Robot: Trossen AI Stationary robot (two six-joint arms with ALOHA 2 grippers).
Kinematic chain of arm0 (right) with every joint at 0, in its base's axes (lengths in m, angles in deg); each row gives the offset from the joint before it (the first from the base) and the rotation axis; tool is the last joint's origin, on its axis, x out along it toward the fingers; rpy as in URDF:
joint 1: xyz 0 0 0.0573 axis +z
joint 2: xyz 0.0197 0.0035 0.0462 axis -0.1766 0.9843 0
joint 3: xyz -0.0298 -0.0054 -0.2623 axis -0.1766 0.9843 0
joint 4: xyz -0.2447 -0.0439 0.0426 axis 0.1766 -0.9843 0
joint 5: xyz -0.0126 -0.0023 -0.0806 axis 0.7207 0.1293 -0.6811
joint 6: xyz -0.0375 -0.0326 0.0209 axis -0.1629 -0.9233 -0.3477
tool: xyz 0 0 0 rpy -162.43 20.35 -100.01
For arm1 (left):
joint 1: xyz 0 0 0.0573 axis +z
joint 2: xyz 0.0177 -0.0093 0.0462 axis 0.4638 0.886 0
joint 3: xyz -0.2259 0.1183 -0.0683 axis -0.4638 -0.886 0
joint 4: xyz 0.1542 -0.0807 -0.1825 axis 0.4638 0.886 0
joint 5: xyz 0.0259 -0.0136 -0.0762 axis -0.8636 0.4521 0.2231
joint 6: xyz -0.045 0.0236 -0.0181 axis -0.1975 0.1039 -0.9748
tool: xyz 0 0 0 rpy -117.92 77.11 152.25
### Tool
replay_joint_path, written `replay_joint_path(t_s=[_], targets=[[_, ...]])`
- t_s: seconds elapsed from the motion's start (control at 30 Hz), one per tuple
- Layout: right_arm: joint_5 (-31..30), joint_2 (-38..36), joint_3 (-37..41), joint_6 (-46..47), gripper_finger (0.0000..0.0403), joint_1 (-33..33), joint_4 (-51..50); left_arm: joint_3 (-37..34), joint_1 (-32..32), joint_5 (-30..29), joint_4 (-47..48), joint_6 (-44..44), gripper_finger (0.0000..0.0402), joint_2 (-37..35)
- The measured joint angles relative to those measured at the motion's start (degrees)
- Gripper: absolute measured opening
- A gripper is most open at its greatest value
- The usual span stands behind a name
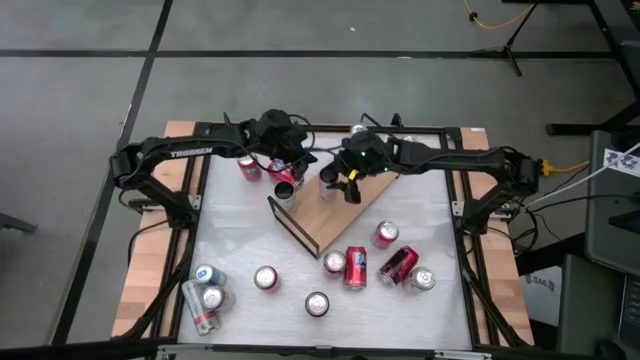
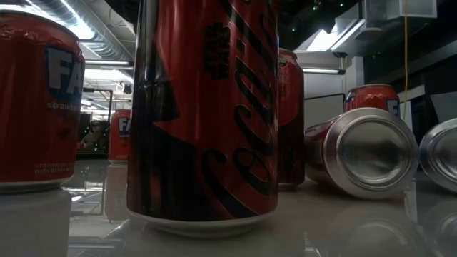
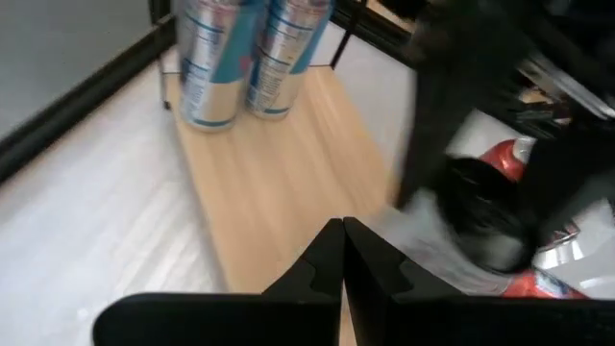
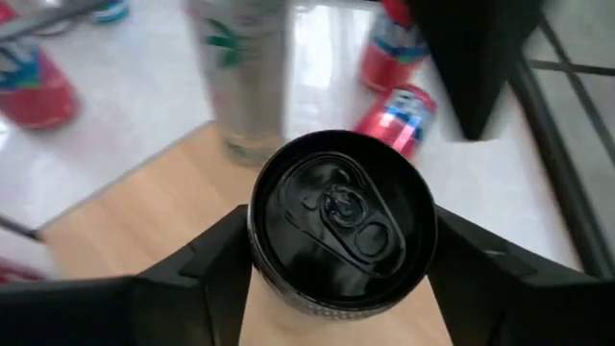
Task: Place canned beverage on shelf
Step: Put the white pink soda can on the shelf aligned with the other white pink soda can
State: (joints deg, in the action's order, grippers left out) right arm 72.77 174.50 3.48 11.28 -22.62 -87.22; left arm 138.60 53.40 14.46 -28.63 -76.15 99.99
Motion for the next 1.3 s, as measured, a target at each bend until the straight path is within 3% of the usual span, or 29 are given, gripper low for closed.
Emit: replay_joint_path(t_s=[0.47, 0.9, 1.3], targets=[[0.01, 0.02, 0.09, 2.55, 0.0263, 8.73, 6.14, 0.00, 1.71, -3.33, 8.53, 4.07, 0.0000, -12.86], [-0.23, 0.08, 0.09, 4.24, 0.0264, 9.57, 12.00, 0.00, -2.99, -5.29, 10.93, 5.31, 0.0000, -13.38], [2.01, 7.26, -4.76, 4.27, 0.0264, 9.89, 11.24, 0.02, -3.62, -6.75, 11.00, 7.08, 0.0000, -13.36]])
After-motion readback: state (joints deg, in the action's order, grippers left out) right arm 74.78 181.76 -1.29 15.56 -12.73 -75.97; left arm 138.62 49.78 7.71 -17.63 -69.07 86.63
